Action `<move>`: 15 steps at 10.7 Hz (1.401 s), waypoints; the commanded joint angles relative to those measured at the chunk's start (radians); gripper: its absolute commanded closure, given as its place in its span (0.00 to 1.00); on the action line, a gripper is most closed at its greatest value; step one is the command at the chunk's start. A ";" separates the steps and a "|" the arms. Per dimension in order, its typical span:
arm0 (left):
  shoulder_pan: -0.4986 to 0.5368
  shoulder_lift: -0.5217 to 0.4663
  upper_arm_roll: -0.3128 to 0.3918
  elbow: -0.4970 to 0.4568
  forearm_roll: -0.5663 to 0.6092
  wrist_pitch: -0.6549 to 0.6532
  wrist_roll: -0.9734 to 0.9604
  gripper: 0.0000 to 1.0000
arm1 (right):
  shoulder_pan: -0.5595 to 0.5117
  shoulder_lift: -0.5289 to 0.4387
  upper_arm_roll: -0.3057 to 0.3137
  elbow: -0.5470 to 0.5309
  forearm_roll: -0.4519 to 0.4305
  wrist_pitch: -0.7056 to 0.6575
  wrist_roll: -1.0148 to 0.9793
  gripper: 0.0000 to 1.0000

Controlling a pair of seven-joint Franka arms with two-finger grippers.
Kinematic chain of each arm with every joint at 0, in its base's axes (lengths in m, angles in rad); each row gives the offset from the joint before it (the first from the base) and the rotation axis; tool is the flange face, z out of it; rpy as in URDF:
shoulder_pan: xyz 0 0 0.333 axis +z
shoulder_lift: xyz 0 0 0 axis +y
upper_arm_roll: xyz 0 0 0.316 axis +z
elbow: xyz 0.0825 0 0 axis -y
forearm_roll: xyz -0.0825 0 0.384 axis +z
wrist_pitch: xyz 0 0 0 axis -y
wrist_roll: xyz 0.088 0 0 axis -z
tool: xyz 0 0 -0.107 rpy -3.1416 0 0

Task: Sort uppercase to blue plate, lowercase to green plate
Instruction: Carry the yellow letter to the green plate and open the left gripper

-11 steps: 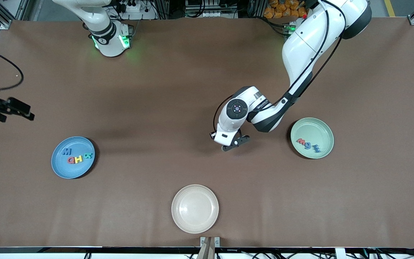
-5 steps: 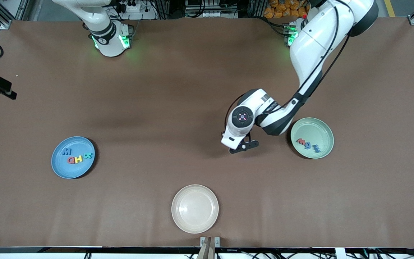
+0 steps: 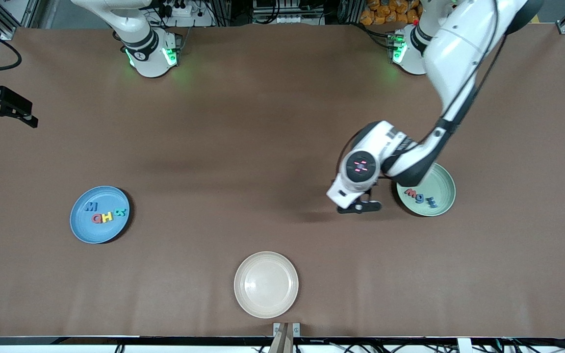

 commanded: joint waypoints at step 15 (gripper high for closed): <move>0.329 -0.172 -0.018 -0.066 -0.019 -0.146 0.427 0.49 | 0.012 -0.010 -0.005 -0.002 -0.020 -0.025 0.017 0.00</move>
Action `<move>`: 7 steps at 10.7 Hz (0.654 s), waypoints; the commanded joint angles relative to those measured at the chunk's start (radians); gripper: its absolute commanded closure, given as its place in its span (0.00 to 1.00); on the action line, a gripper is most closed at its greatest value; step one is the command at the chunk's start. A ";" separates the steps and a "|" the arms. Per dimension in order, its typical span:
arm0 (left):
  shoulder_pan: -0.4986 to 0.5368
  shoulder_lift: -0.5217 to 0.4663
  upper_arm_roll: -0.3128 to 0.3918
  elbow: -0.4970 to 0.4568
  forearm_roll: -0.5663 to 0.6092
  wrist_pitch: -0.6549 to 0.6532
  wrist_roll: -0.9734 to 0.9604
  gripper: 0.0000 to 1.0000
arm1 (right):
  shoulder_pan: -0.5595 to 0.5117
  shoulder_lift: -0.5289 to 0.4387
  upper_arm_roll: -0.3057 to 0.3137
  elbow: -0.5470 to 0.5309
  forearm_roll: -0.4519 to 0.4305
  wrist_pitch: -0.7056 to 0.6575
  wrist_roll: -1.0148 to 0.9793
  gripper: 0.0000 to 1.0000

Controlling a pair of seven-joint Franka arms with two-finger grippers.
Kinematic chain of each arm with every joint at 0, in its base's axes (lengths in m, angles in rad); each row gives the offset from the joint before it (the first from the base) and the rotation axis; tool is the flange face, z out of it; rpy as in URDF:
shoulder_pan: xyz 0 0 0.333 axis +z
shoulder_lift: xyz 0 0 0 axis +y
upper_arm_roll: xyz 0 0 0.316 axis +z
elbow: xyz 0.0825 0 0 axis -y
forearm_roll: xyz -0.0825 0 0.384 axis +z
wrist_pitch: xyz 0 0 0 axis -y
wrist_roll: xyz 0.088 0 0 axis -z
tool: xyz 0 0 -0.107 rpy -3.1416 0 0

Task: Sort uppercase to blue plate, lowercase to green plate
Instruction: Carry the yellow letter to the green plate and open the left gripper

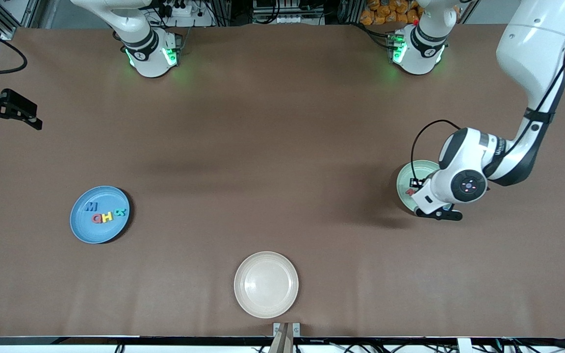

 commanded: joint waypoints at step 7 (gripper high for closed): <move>-0.229 -0.213 0.319 0.269 -0.302 -0.109 0.077 0.31 | 0.001 -0.017 0.000 0.003 -0.013 -0.046 0.029 0.00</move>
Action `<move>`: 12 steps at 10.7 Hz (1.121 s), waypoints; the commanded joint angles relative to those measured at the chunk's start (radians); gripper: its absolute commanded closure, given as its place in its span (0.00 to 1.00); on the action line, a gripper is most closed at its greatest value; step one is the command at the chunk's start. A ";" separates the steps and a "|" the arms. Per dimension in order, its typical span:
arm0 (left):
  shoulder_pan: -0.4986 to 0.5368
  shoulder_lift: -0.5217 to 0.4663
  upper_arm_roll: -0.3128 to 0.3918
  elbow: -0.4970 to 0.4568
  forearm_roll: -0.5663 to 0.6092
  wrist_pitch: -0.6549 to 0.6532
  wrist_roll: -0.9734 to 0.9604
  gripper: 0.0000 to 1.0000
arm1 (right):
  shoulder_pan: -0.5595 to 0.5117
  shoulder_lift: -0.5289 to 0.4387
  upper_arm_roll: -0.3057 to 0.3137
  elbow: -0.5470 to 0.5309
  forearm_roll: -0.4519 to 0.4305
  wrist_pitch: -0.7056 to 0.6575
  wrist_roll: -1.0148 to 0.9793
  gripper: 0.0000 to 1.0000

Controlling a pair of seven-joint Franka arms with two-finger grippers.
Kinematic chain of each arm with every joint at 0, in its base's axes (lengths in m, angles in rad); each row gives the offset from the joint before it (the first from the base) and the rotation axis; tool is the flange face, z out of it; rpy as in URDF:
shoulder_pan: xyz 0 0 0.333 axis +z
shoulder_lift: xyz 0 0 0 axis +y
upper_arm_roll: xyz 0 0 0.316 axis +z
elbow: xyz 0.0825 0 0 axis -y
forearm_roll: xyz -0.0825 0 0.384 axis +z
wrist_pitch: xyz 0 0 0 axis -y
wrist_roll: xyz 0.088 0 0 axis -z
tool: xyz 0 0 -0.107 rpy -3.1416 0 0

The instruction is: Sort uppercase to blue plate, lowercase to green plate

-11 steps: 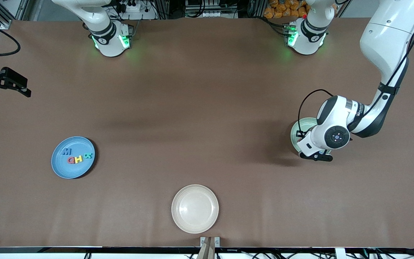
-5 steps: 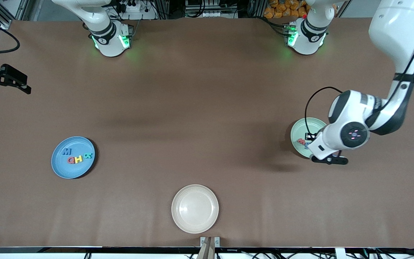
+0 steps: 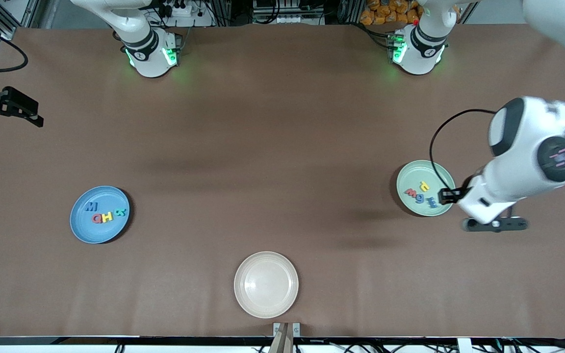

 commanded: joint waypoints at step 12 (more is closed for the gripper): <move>-0.121 -0.144 0.181 0.143 -0.043 -0.284 0.089 0.00 | -0.001 -0.041 -0.003 -0.004 -0.016 -0.019 0.015 0.00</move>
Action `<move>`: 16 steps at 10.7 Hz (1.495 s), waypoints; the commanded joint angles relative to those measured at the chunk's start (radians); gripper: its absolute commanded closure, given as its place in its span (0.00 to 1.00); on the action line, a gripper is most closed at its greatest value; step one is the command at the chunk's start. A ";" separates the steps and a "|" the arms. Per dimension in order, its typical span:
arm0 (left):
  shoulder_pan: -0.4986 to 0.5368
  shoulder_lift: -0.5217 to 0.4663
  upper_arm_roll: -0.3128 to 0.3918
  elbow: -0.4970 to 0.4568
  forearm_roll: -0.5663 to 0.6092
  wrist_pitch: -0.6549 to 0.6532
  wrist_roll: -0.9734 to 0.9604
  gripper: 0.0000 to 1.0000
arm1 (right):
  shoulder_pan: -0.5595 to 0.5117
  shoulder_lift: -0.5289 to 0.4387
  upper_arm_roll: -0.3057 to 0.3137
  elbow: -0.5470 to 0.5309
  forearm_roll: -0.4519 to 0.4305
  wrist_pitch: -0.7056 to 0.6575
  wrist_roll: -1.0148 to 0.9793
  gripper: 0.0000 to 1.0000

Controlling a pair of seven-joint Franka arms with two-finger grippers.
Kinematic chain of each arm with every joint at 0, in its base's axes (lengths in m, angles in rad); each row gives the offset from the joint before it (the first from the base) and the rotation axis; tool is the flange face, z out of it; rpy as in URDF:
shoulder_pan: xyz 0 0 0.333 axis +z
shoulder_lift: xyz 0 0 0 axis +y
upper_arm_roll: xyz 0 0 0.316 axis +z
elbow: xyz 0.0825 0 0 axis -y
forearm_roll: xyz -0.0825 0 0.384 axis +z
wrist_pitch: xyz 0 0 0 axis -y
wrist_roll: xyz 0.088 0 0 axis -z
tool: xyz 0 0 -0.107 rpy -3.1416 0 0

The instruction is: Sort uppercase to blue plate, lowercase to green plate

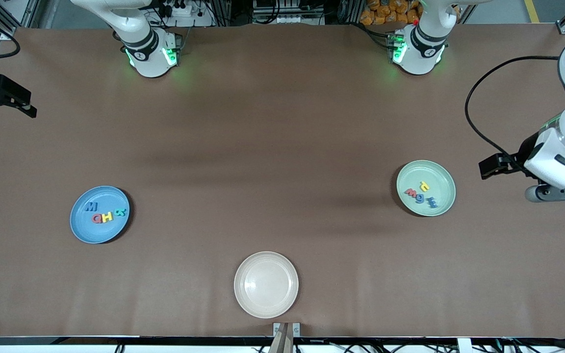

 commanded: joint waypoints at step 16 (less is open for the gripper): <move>-0.056 -0.029 0.107 0.035 -0.135 -0.085 -0.037 0.00 | -0.020 -0.010 0.005 -0.009 -0.006 -0.001 0.016 0.00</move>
